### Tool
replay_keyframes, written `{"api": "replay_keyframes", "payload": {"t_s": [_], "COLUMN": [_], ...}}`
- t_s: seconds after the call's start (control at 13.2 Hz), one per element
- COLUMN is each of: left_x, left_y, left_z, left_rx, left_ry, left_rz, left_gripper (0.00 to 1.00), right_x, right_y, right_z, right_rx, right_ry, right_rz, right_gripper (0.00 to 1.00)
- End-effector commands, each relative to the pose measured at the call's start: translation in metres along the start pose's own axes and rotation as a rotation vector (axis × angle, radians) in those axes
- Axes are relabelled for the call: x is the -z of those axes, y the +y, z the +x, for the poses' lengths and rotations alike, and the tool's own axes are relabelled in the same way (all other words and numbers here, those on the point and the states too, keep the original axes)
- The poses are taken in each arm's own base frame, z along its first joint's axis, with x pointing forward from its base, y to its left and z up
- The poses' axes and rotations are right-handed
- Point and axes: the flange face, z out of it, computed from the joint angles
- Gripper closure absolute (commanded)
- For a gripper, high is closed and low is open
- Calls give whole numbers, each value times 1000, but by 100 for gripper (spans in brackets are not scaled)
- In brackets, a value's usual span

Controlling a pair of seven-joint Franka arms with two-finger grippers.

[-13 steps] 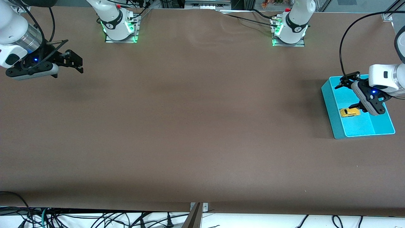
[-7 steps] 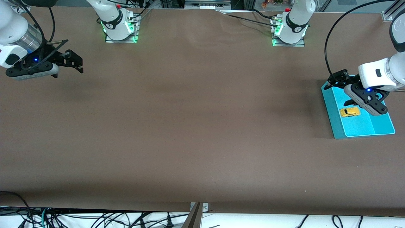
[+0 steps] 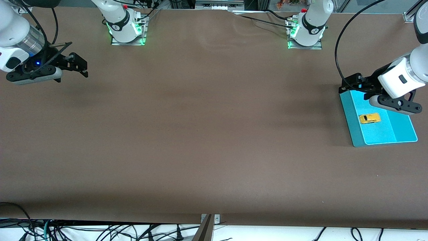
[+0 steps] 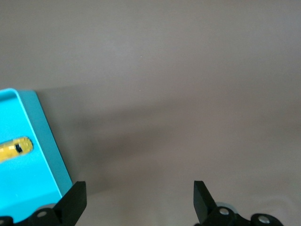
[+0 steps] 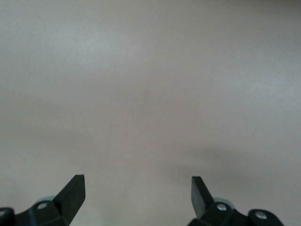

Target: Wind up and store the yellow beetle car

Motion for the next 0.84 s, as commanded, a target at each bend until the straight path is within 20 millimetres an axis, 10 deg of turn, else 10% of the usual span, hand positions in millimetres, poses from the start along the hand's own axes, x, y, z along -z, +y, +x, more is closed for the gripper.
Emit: {"api": "replay_keyframes", "payload": {"t_s": [0.0, 0.76], "left_x": [18, 30], "left_y": [0, -21], "left_z": [-11, -24], "left_rx": [125, 41], "left_ry": [8, -32], "left_rz": [87, 115], "left_gripper": [0, 0], "right_x": [5, 7], "right_y": [-2, -10], "right_z": [5, 6], "right_rx": [12, 27], "right_ry": [7, 11], "right_rz": [16, 13], "right_gripper": [0, 0]}}
